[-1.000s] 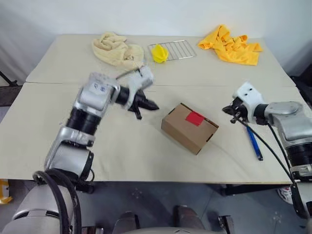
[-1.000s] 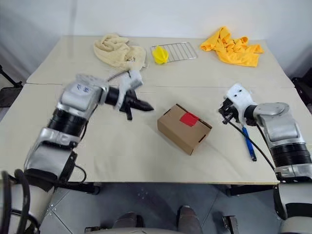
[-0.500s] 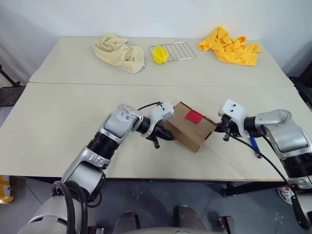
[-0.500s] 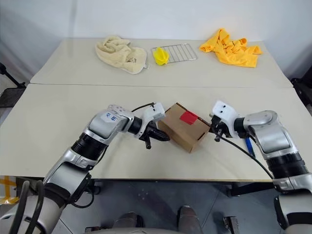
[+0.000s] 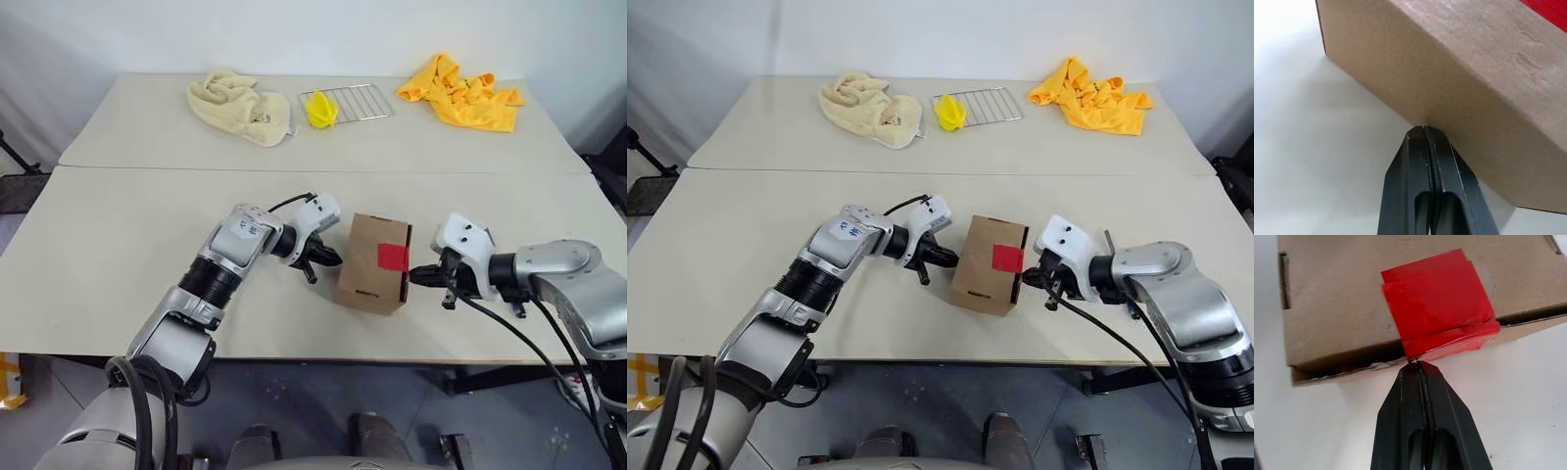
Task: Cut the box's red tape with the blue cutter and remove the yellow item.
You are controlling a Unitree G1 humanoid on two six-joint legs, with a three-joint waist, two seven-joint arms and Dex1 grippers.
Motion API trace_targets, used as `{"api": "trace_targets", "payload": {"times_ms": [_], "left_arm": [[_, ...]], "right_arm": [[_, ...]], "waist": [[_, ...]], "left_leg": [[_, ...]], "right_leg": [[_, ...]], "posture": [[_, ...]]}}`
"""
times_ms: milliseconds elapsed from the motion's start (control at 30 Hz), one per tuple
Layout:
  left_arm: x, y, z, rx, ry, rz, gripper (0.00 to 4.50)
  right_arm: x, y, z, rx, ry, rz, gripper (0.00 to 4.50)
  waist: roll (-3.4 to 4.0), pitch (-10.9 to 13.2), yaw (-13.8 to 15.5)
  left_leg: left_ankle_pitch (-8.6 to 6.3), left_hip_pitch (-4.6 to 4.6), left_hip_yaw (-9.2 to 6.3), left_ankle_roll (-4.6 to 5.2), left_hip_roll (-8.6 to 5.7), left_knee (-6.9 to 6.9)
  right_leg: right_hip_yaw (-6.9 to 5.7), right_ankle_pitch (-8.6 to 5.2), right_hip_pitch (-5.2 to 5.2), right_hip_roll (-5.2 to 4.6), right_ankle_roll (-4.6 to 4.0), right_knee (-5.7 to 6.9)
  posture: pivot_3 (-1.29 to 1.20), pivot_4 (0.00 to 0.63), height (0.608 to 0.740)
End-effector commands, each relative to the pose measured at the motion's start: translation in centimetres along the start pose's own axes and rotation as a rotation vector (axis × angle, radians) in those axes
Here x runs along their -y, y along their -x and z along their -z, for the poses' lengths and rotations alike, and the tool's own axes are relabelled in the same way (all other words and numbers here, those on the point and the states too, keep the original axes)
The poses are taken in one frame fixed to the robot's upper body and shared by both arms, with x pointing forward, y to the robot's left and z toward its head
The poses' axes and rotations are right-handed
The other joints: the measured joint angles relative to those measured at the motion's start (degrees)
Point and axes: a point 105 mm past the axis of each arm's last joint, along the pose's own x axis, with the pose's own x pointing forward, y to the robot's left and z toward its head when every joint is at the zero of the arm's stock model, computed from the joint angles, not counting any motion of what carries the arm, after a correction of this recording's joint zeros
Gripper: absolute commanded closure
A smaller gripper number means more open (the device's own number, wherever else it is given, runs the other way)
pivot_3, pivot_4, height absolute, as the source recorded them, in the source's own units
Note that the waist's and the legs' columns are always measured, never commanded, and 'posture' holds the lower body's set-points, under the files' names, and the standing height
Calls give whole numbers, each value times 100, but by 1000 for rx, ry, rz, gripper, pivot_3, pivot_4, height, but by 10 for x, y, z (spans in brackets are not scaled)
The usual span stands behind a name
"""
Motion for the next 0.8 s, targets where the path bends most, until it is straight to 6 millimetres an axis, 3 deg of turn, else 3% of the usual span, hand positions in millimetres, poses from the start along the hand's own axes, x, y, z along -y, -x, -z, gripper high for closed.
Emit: {"api": "trace_targets", "payload": {"times_ms": [33, 267, 467, 633, 733, 800], "left_arm": [[1, 7, -16, 29, -59, -4, 4500], [2, 8, -17, 18, -75, 1, 4500], [6, 13, -18, 19, -79, 25, 4500], [-3, 36, -26, 30, -99, 6, 4500], [-14, 58, -46, 69, -138, -28, 4500], [-15, 64, -59, 99, -166, -24, 4500]], "right_arm": [[4, 0, -5, 33, 12, 43, 4473], [26, -3, -8, 49, 15, 134, 4473], [47, 7, -13, 73, 46, 217, 4473], [66, 22, -26, 131, 40, 333, 4473], [77, 39, -28, 123, 4, 417, 4473], [75, 45, -27, 105, -10, 422, 3927]], "waist": [[0, 0, 0], [0, 0, -7], [0, 0, -7], [0, 0, -15], [0, 0, -15], [0, 0, 9]], "left_leg": [[0, 0, 0, 0, 0, 0], [0, 0, 0, 0, 0, 0], [0, 0, 0, 0, -1, -3], [0, -2, 0, 0, 0, -4], [0, -2, 0, 0, 0, -5], [0, -3, 0, 0, -1, -5]], "right_leg": [[0, 0, 0, 0, 0, 0], [0, 0, 0, 0, 0, 0], [0, 0, 0, 0, 0, -2], [0, 0, -4, 0, 0, 1], [0, 0, -4, 0, 0, 0], [0, 0, -4, 0, 0, -1]], "posture": [[0, 150, 740], [0, 150, 740], [0, 150, 740], [0, 150, 740], [0, 150, 740], [0, 150, 740]]}}
